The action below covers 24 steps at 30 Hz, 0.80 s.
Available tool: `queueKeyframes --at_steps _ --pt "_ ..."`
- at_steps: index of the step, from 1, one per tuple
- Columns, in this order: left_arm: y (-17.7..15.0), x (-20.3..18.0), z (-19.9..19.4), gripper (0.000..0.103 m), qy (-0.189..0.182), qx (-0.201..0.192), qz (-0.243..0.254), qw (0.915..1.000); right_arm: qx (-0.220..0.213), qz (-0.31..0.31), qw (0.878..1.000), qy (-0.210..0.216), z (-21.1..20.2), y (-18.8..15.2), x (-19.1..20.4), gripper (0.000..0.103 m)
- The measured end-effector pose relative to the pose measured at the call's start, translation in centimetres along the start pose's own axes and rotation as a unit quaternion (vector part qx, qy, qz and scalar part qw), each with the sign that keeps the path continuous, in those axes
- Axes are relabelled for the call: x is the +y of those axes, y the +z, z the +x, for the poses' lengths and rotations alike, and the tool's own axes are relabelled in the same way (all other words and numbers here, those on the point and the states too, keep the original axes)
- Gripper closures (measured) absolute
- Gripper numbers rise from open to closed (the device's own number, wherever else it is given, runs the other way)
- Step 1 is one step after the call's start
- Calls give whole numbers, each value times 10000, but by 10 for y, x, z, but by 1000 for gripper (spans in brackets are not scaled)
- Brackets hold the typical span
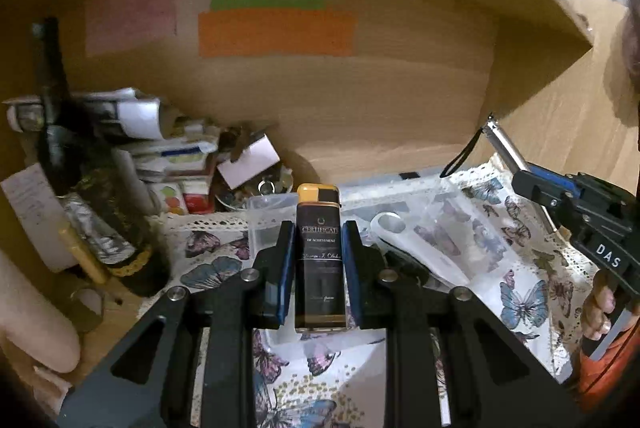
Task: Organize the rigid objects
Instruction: 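Lower the bottle into the box with the left tool while the right drops the silver tube in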
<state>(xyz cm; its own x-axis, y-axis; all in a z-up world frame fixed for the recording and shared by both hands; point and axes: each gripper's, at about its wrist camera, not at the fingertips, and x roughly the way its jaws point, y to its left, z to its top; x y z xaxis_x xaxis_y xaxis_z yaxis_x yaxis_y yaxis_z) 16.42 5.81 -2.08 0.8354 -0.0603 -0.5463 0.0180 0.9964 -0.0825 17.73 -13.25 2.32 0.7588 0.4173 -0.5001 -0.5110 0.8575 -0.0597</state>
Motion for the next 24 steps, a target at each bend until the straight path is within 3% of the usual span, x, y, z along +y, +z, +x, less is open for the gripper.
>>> queueKeyframes --at_steps 13,24 --pt "-16 7 72 80 -66 831 -33 9965 1203 72 9921 -342 82 -33 -16 89" --pt "-19 4 85 80 -141 988 -14 9950 1428 0 9891 -363 93 -37 -15 88"
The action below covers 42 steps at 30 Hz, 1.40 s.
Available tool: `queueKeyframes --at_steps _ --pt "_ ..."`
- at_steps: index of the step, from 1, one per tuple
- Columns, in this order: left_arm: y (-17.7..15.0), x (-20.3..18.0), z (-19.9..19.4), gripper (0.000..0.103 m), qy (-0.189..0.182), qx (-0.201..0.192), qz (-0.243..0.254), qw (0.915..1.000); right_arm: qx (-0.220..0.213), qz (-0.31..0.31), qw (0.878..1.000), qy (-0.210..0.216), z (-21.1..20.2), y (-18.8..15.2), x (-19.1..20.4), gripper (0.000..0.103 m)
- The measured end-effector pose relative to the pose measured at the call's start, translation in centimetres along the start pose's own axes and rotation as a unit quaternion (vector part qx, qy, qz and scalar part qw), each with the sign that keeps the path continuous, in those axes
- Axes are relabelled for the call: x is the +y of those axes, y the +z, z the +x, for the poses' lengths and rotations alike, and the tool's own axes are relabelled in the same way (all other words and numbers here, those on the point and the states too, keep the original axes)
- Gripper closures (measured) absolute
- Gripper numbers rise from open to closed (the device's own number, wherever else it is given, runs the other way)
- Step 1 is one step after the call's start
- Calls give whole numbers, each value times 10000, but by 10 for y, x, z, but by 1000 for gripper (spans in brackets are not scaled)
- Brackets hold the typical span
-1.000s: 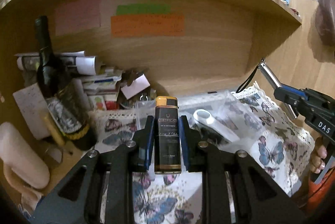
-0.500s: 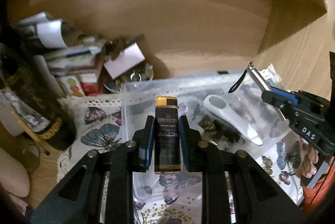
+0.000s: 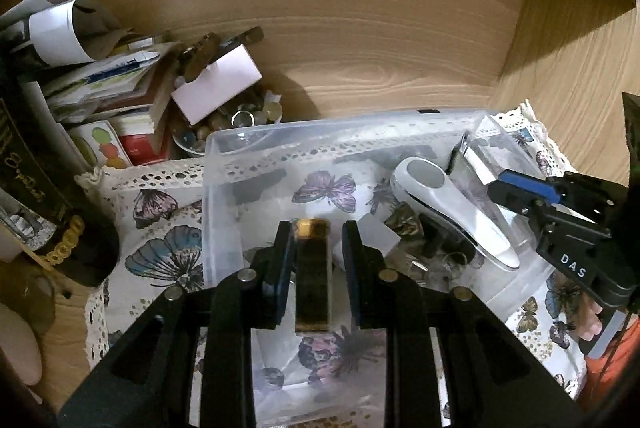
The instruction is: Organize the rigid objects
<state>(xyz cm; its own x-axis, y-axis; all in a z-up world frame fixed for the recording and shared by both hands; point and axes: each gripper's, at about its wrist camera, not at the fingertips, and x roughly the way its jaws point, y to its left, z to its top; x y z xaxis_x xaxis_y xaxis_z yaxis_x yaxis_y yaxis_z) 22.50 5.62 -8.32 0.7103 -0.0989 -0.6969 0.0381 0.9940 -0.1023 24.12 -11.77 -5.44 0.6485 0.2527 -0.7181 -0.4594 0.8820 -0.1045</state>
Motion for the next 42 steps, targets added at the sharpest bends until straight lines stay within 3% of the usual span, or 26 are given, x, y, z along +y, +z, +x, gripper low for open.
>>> queueKeyframes --at_steps 5,7,9,11,14,21,24,26,28,33,42 --pt "0 0 -8 80 68 -55 -18 10000 -201 71 9998 46 -12 3 -1 69" --pt "1 -2 -17 79 80 -149 18 9999 -375 61 9993 41 -26 5 0 66" --pt "2 -6 -30 72 109 -305 66 9995 -547 35 9985 55 -40 7 1 64" --pt "3 -9 -44 64 124 -472 99 9988 -721 21 9974 68 -55 7 3 50" --pt "2 -14 -68 58 75 -736 94 9972 -1064 37 9942 145 -84 7 5 38" --pt "-8 -26 -123 34 192 -1391 98 9900 -1706 51 9850 236 -142 -3 12 22" --pt "-15 -30 -146 19 247 -1688 82 9853 -1938 93 9807 250 -163 -9 17 13" --pt "-20 -31 -160 11 221 -1820 58 9830 -2061 130 9782 217 -174 -14 20 0" --pt "-26 -31 -174 1 283 -1959 16 9802 -2168 152 9759 177 -183 -18 24 0" --pt "-40 -33 -199 0 417 -2277 43 9728 -2337 193 9719 210 -199 -27 31 0" --pt "-51 -39 -213 0 413 -2393 90 9700 -2410 168 9701 217 -209 -39 42 0"
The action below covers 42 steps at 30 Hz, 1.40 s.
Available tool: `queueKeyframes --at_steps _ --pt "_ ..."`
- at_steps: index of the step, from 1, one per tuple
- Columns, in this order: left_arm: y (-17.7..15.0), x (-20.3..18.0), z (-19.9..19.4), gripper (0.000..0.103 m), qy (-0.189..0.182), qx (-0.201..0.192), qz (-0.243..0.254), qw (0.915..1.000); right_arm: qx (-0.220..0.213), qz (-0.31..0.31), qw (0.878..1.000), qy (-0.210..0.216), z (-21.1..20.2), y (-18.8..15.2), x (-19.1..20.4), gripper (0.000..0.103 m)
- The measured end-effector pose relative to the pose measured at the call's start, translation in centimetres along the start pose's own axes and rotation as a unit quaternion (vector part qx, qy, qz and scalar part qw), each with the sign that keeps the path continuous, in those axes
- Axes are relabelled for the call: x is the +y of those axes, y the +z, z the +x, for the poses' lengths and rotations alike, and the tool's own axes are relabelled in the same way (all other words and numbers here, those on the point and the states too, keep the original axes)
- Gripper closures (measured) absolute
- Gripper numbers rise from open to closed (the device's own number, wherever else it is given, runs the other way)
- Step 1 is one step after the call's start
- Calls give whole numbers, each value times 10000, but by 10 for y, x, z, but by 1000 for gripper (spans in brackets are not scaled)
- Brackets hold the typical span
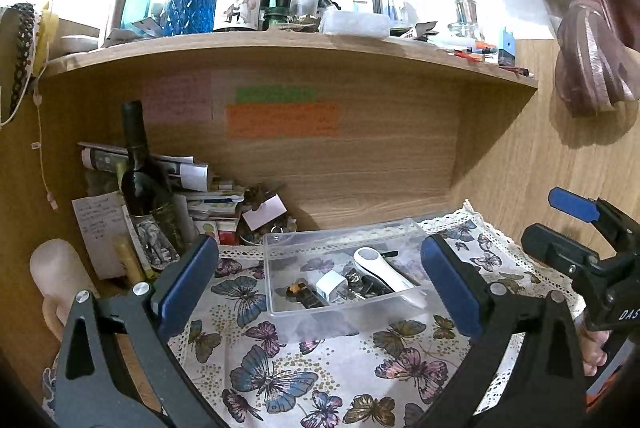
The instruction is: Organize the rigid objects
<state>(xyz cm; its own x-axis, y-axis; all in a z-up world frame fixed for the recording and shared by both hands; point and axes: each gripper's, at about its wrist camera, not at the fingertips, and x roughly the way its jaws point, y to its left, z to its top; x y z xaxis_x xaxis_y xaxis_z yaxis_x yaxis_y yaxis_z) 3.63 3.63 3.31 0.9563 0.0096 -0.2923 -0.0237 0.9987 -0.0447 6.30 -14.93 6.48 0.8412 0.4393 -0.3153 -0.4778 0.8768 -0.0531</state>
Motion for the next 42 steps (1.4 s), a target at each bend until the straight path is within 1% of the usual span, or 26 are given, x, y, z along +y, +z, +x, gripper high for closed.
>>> queueKeyframes --at_steps 12,27,42 --pt "1 -3 -7 0 -43 -101 21 9999 -46 91 9999 -10 -4 -2 0 0" --pt "3 -4 -7 0 -44 -131 11 9999 -79 102 9999 -26 -4 -1 3 0" --pt "2 -7 -8 0 -134 -185 29 9997 -77 105 9999 -22 -4 -1 2 0"
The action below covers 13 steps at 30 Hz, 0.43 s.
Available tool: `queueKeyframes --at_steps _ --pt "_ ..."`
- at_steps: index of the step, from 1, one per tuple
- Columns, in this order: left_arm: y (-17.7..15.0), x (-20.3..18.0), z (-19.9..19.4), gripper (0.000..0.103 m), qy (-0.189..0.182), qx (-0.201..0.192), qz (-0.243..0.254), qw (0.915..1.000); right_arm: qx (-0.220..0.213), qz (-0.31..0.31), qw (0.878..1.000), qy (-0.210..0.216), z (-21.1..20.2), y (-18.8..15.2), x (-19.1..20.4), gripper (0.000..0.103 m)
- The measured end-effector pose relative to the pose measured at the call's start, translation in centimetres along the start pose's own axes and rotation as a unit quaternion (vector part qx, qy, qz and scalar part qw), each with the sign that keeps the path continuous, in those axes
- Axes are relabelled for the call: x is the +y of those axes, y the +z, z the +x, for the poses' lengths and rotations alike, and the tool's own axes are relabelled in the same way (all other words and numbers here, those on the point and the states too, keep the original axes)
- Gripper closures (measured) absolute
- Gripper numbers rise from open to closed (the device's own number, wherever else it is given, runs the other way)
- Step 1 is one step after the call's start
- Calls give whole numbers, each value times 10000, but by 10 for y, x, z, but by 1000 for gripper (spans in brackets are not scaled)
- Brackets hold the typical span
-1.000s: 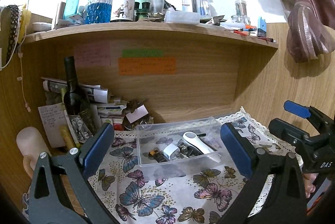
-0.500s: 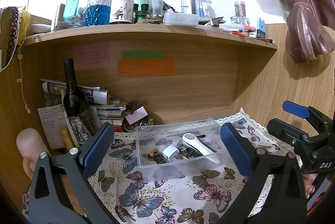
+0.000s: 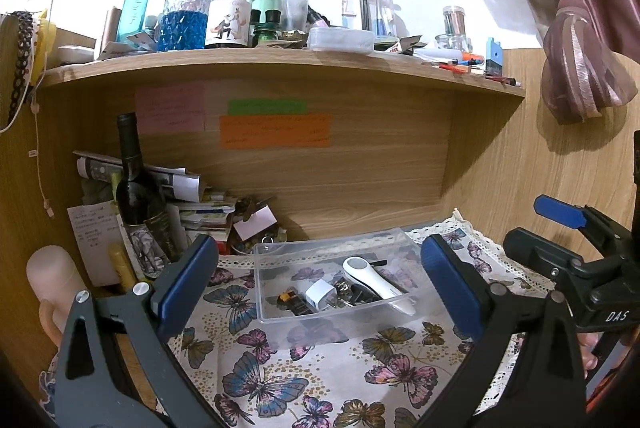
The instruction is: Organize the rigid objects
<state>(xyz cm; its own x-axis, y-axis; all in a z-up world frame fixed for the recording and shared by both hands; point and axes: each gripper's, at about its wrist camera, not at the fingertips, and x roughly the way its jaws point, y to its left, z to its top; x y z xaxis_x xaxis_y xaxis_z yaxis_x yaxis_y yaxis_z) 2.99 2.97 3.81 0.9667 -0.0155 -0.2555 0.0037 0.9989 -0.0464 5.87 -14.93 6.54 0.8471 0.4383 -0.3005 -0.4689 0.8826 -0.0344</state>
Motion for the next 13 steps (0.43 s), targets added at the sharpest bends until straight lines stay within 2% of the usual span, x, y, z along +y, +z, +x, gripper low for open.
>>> queueKeyframes --at_steps 13 --pt "-1 3 5 0 -96 59 -36 9999 85 64 9999 -44 6 -3 1 0"
